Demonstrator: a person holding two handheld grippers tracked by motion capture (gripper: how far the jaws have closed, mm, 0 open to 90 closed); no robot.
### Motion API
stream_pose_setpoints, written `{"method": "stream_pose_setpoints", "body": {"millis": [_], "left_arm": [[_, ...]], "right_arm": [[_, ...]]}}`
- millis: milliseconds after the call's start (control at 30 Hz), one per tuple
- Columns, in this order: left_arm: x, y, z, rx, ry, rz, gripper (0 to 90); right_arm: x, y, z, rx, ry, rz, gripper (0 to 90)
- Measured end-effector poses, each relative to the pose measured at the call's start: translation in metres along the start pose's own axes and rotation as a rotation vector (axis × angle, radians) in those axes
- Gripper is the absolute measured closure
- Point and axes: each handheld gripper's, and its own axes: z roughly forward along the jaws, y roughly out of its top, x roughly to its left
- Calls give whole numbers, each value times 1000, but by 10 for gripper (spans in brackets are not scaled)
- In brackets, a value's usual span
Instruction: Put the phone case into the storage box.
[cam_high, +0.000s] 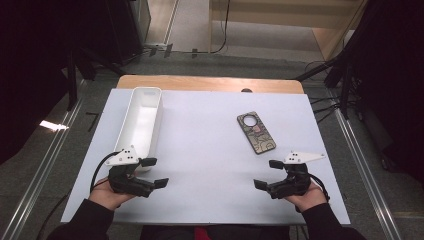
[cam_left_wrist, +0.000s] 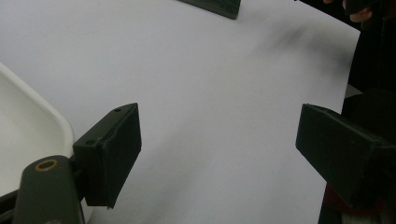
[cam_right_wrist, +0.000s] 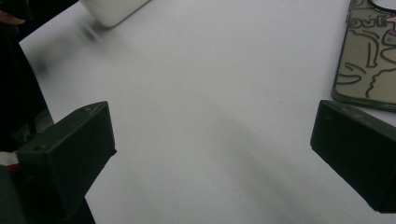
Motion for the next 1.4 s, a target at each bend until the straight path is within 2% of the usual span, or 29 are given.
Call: {"method": "stream_pose_setpoints", "body": {"millis": [433, 1133, 1400], "left_arm": [[0, 0, -1, -3, 0, 2, 139], [-1, 0, -1, -2, -7, 2, 158], [-1, 0, -1, -2, -8, 3, 158]], "right_arm": [[-1, 0, 0, -1, -2, 8, 0], [-15, 2, 0, 5, -55, 55, 0], [-21, 5, 2, -6, -88, 77, 0]]}}
